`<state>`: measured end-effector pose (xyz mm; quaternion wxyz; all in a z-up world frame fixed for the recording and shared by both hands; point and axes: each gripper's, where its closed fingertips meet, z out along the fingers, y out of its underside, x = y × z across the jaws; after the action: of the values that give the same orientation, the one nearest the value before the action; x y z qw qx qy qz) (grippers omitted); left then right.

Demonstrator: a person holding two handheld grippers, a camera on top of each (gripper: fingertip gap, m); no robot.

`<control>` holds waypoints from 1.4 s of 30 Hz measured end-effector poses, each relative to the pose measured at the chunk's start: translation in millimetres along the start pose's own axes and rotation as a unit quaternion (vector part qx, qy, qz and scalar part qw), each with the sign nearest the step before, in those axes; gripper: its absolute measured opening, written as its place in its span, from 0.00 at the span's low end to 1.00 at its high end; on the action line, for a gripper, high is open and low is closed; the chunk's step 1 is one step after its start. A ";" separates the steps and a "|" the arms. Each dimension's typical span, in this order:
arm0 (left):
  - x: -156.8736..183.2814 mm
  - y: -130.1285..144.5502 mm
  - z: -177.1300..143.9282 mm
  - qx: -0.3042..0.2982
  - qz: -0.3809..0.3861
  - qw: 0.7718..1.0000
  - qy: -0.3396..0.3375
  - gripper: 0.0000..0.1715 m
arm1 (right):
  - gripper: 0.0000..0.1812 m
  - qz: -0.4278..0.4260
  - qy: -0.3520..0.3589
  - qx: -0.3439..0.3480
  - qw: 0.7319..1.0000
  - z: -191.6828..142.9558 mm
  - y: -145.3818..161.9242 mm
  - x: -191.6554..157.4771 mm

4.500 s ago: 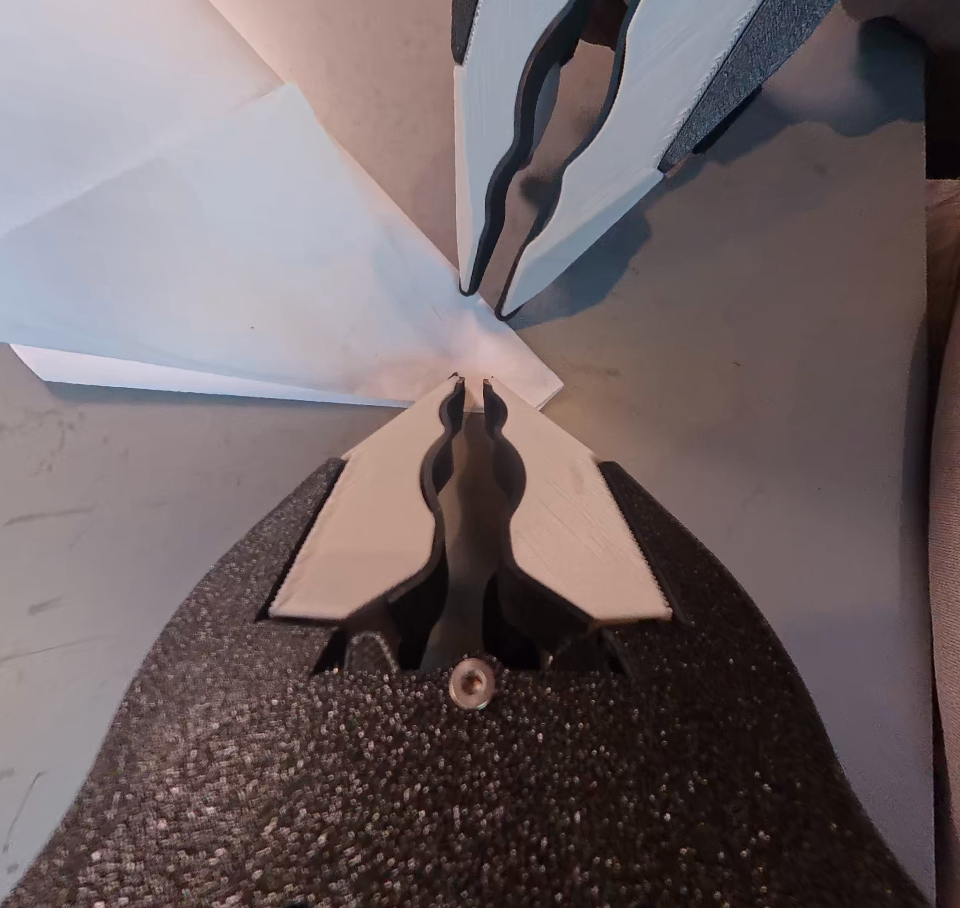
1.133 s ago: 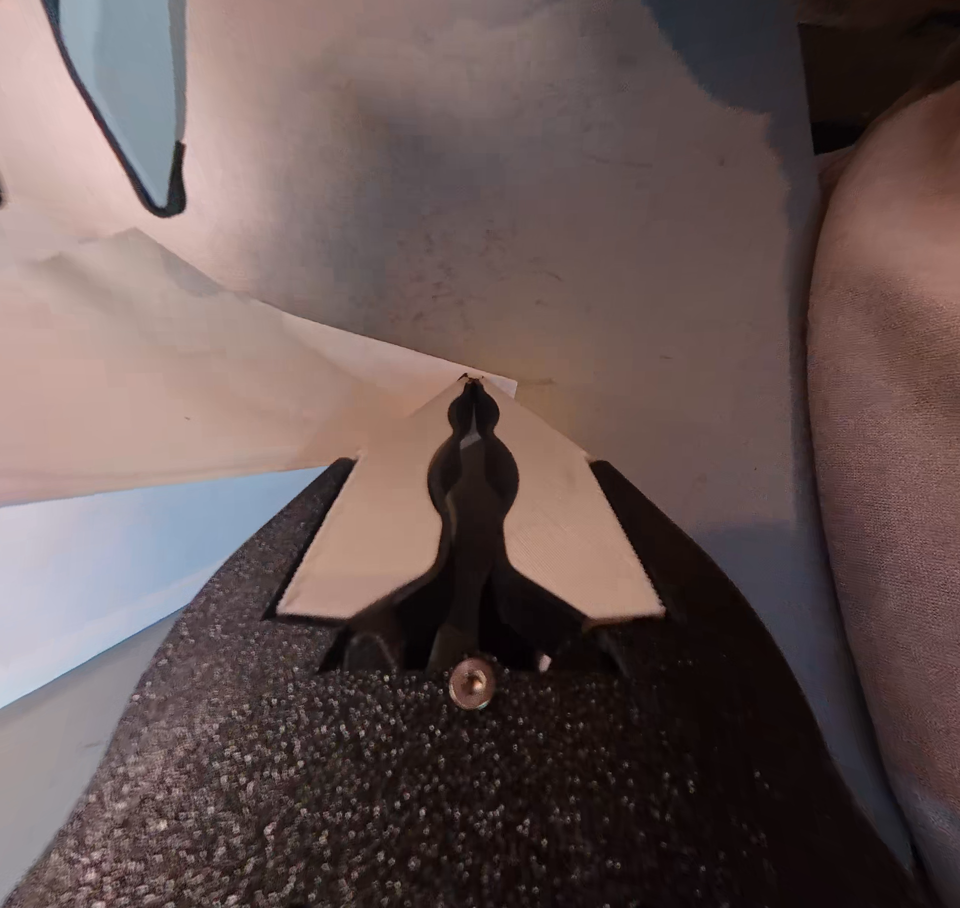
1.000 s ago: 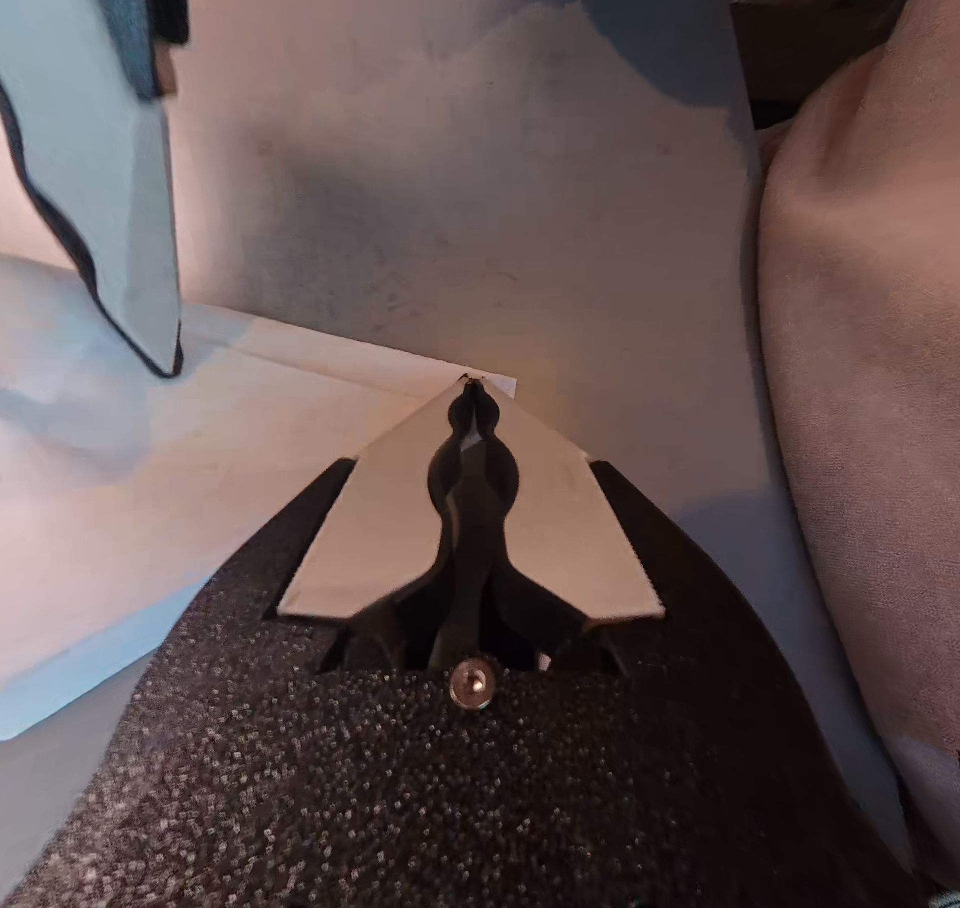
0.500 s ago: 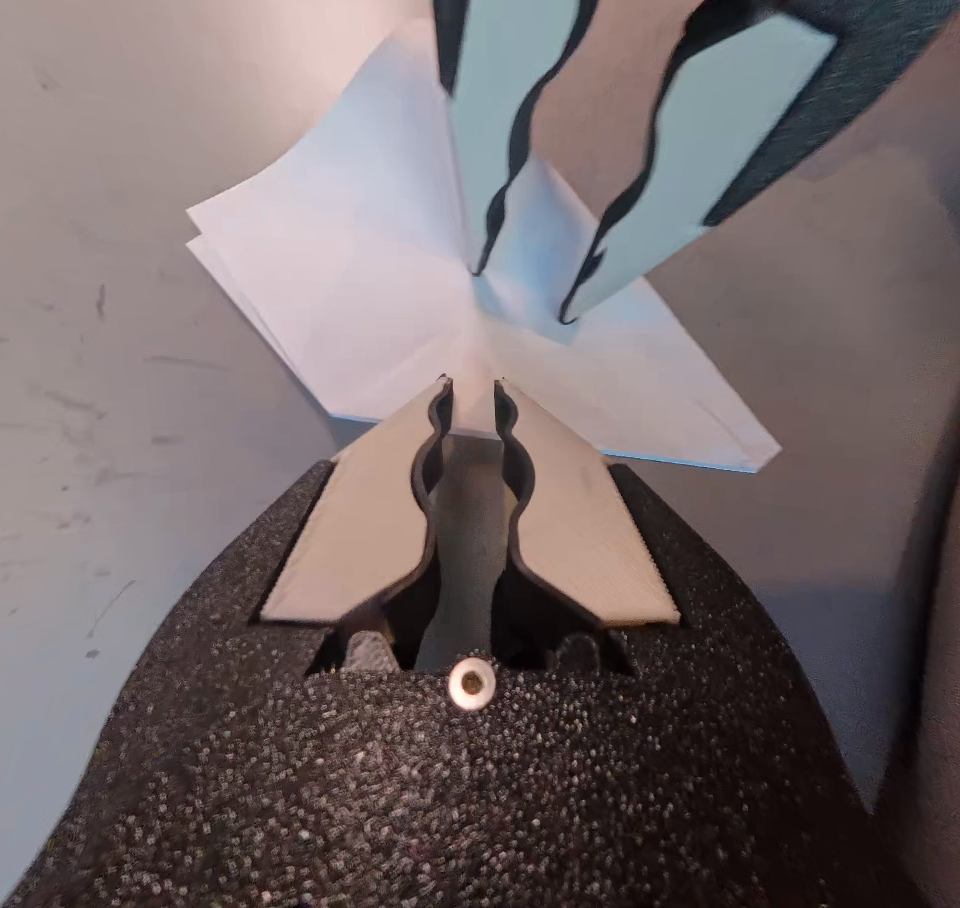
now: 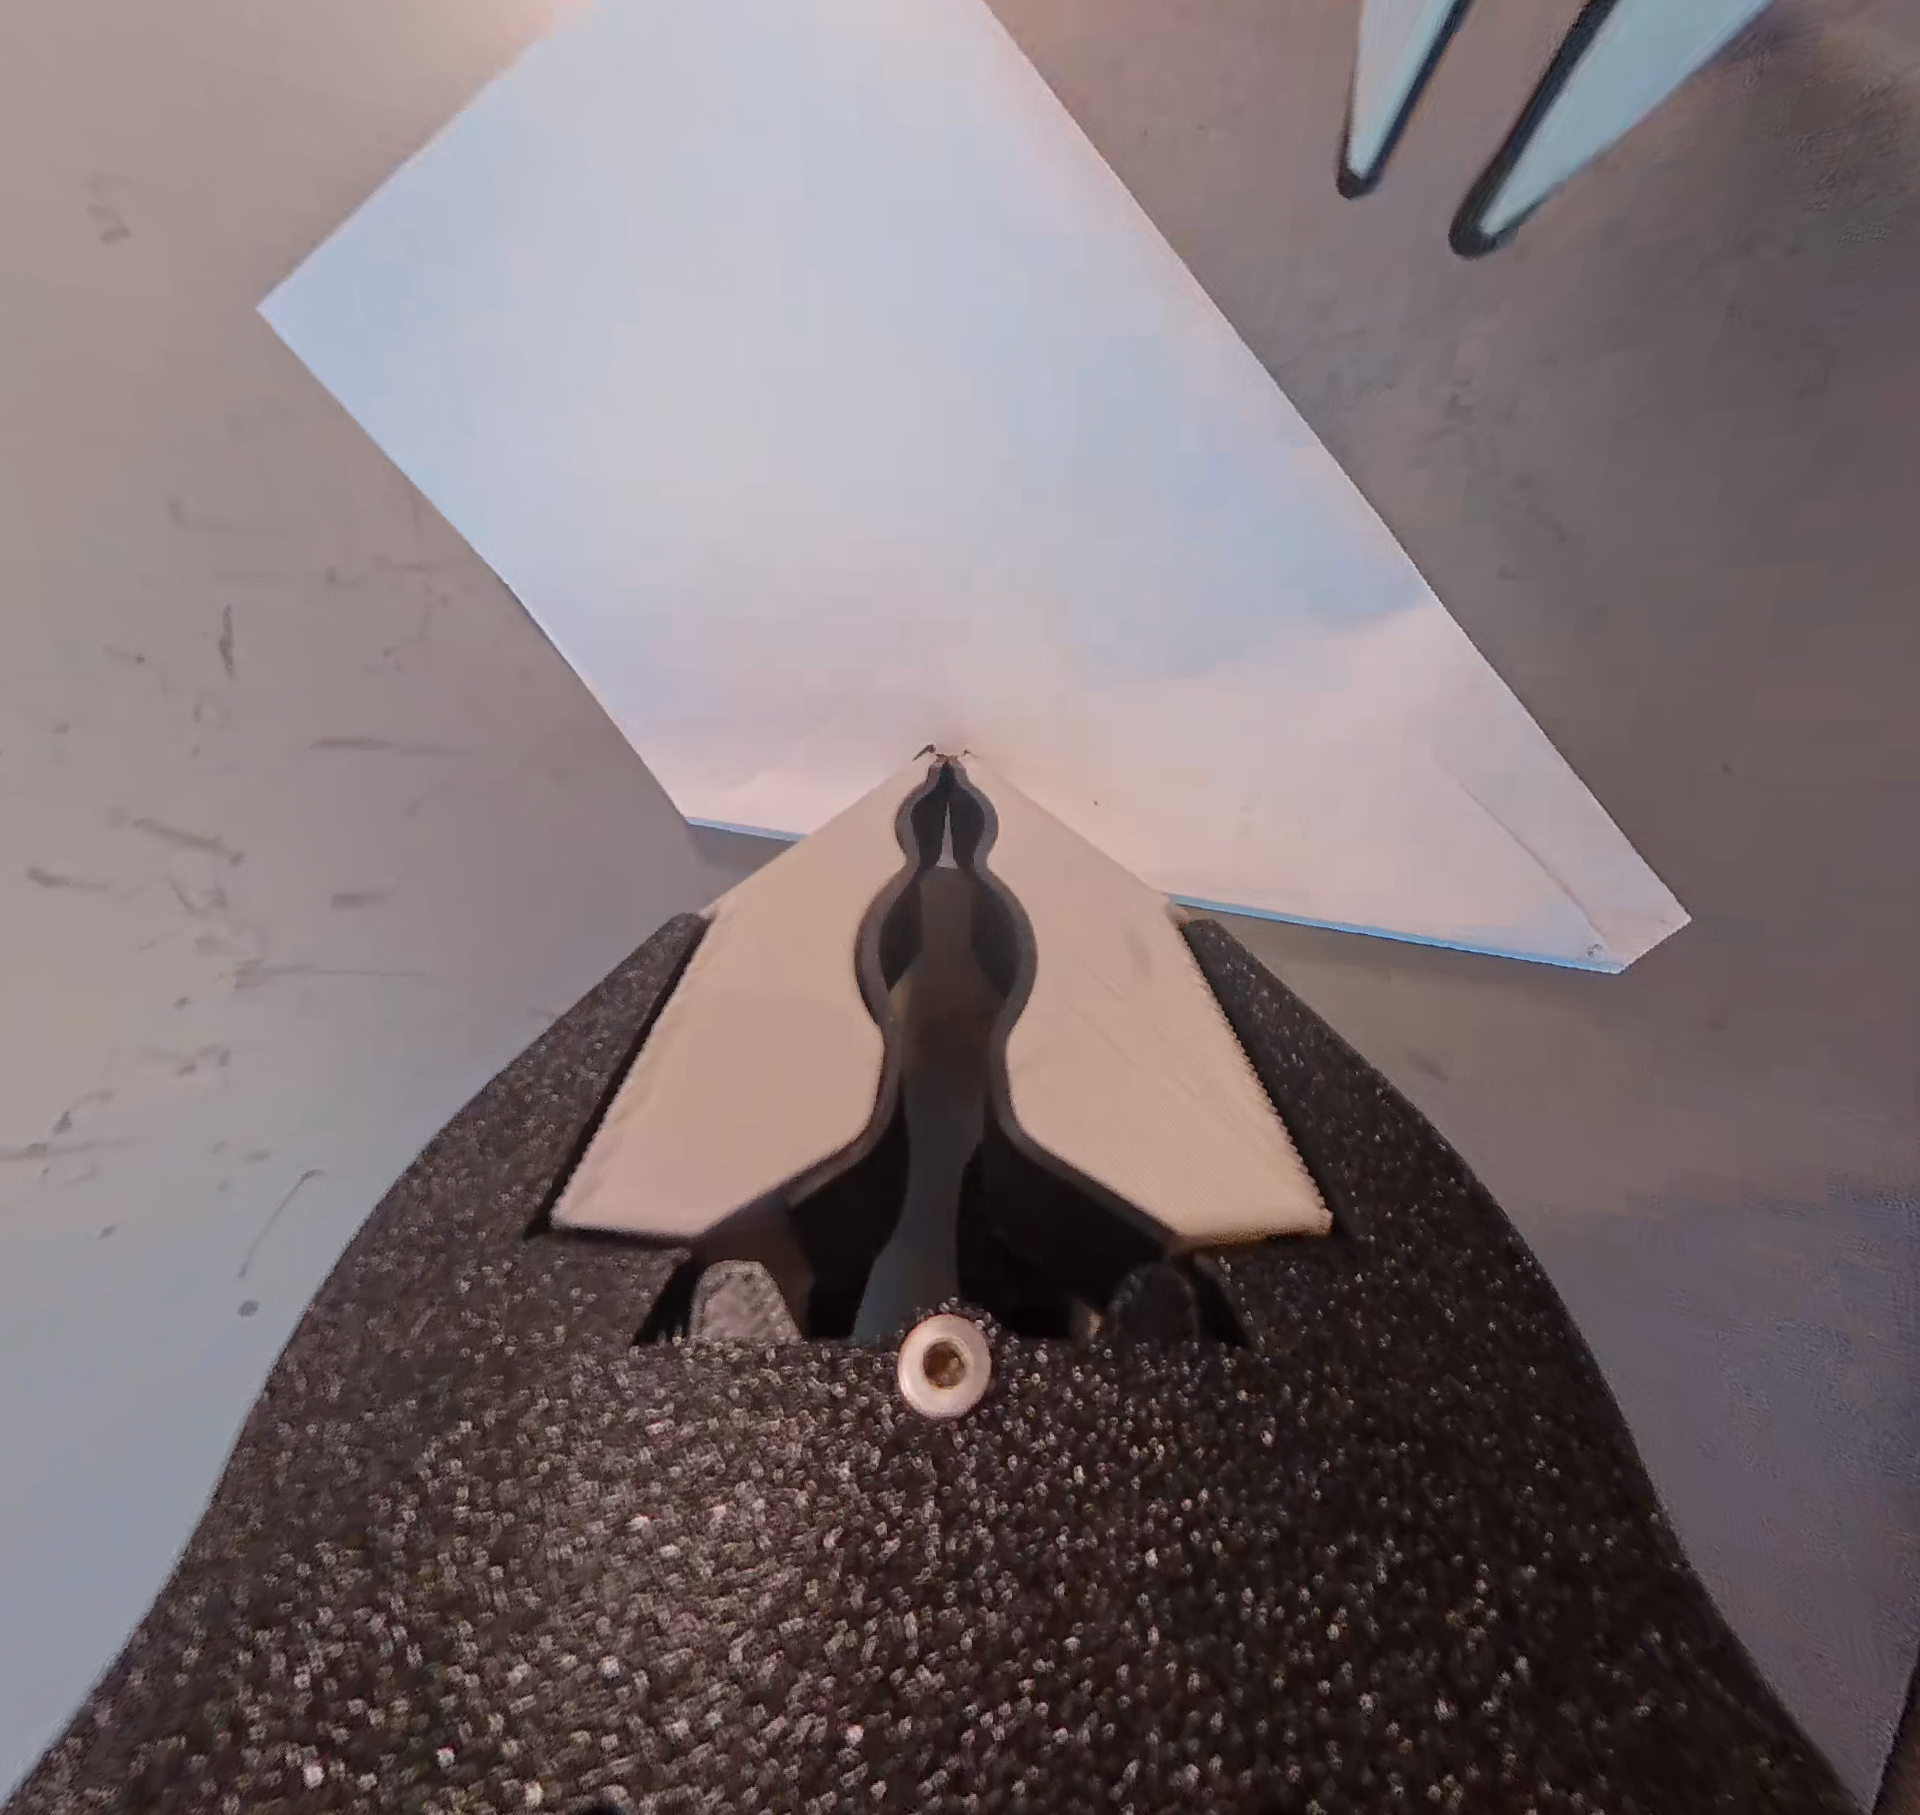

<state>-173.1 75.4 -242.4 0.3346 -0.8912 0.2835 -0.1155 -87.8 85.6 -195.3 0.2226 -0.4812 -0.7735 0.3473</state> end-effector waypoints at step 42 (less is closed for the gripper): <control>1.1 0.8 -0.8 0.015 0.005 1.000 0.014 0.00 | 0.00 0.152 -0.112 -0.123 0.974 31.7 34.7 14.2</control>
<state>-172.9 73.8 -242.4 0.3446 -0.8830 0.2905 -0.1307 -95.1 98.4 -242.1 0.0181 -0.5751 -0.7479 0.3309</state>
